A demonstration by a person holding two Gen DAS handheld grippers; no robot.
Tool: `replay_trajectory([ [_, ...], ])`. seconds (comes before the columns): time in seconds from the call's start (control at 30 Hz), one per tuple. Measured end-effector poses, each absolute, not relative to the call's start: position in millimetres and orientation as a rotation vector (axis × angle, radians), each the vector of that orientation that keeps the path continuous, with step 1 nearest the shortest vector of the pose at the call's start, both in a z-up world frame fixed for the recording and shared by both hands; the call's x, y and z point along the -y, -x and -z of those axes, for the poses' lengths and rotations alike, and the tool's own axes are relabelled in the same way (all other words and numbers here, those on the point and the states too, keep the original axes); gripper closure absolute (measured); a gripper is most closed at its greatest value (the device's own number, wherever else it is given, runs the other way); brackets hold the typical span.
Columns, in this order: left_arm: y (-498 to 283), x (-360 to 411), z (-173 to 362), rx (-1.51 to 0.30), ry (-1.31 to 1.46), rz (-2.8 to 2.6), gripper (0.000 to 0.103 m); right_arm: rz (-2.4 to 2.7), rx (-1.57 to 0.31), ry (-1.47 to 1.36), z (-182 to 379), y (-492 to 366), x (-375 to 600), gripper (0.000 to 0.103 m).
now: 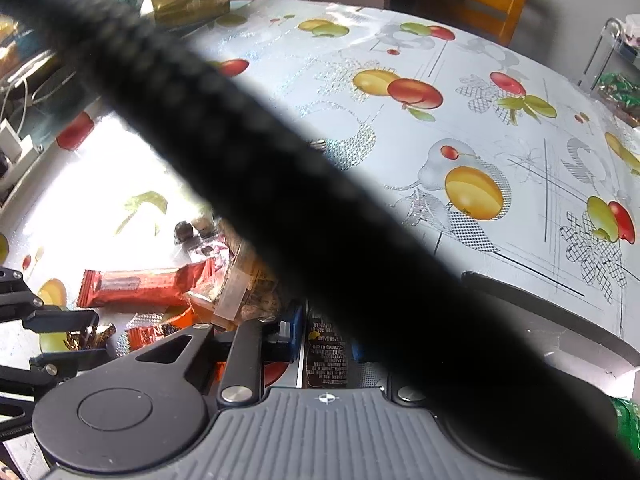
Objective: Organize snacks
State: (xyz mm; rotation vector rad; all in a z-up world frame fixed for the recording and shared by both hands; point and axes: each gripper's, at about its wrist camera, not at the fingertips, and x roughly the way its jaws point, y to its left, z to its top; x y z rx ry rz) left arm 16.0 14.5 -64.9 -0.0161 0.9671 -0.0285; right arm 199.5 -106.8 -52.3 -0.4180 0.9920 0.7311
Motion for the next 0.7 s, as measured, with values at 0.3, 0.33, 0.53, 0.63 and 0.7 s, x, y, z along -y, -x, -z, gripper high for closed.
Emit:
replay_trajectory([
  [0.3, -16, -10, 50, -0.927, 0.003, 0.035, 0.082, -0.729, -0.962, 0.369, 33, -191, 116, 0.078],
  [0.33, -15, -9, 49, -0.924, 0.001, 0.033, 0.082, -0.729, -0.959, 0.365, 31, -190, 117, 0.078],
  [0.53, -12, -6, 42, -0.907, -0.012, 0.036, 0.082, -0.728, -0.936, 0.343, 20, -181, 124, 0.078],
  [0.63, -11, -3, 37, -0.896, -0.02, 0.037, 0.082, -0.724, -0.924, 0.331, 15, -177, 128, 0.078],
  [0.7, -10, -1, 34, -0.888, -0.024, 0.04, 0.082, -0.722, -0.916, 0.327, 11, -174, 131, 0.078],
])
